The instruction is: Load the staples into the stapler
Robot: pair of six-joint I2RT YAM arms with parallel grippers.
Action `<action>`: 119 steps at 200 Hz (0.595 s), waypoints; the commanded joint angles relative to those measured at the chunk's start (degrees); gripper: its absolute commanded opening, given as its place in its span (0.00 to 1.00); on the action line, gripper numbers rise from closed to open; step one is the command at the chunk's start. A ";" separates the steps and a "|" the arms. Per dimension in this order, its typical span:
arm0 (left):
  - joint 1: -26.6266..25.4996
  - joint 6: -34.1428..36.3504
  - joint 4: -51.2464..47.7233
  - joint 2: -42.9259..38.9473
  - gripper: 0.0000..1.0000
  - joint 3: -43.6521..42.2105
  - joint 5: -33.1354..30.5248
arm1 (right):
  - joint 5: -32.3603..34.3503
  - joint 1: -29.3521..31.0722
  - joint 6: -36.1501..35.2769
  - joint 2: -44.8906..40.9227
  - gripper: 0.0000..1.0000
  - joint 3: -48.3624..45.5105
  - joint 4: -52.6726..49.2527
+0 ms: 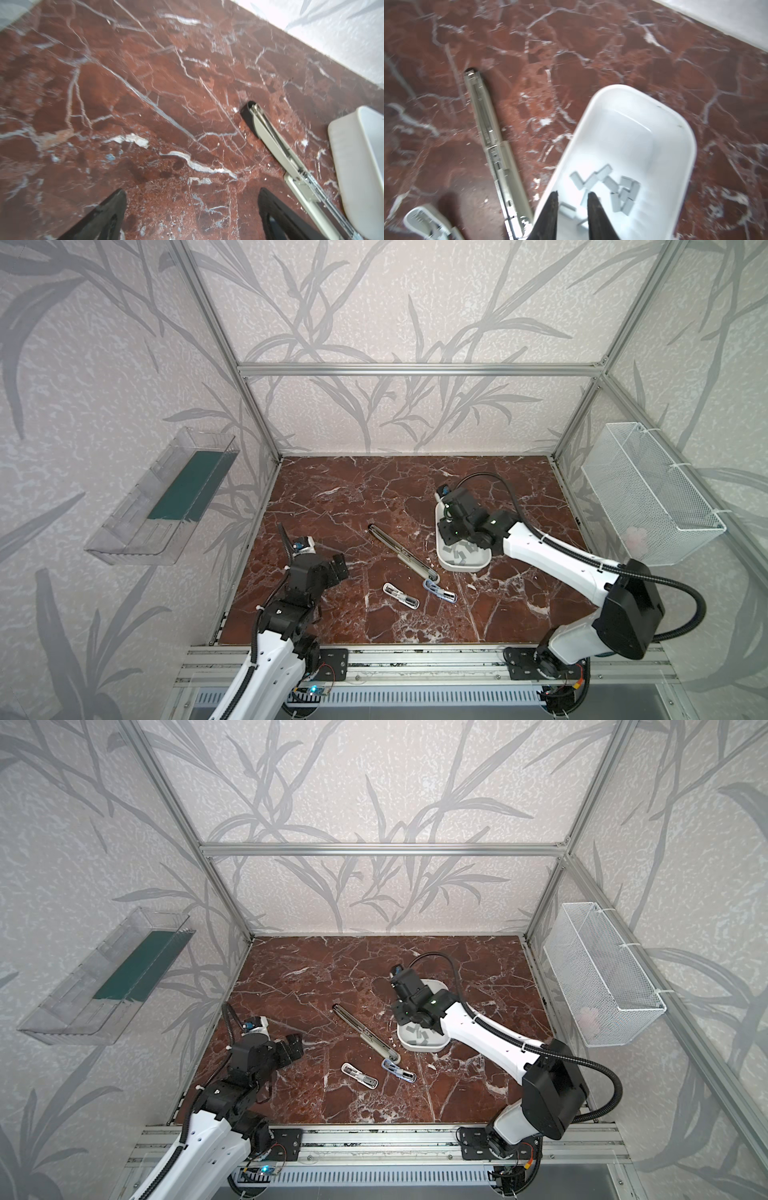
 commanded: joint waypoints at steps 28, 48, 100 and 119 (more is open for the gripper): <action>0.23 -9.73 7.51 2.02 0.99 3.15 2.25 | -7.70 -9.91 -0.42 4.14 0.28 -2.12 -3.69; 0.14 -11.88 13.50 12.63 0.99 4.77 4.79 | -7.46 -10.11 -1.69 7.44 0.29 -0.68 -4.75; -4.32 -13.14 12.26 41.92 0.99 17.74 7.94 | -11.27 -10.47 -3.82 15.69 0.31 1.71 -3.85; -8.22 -14.34 16.88 47.40 0.99 18.47 7.35 | -12.45 -11.02 -2.25 19.26 0.32 4.72 -6.06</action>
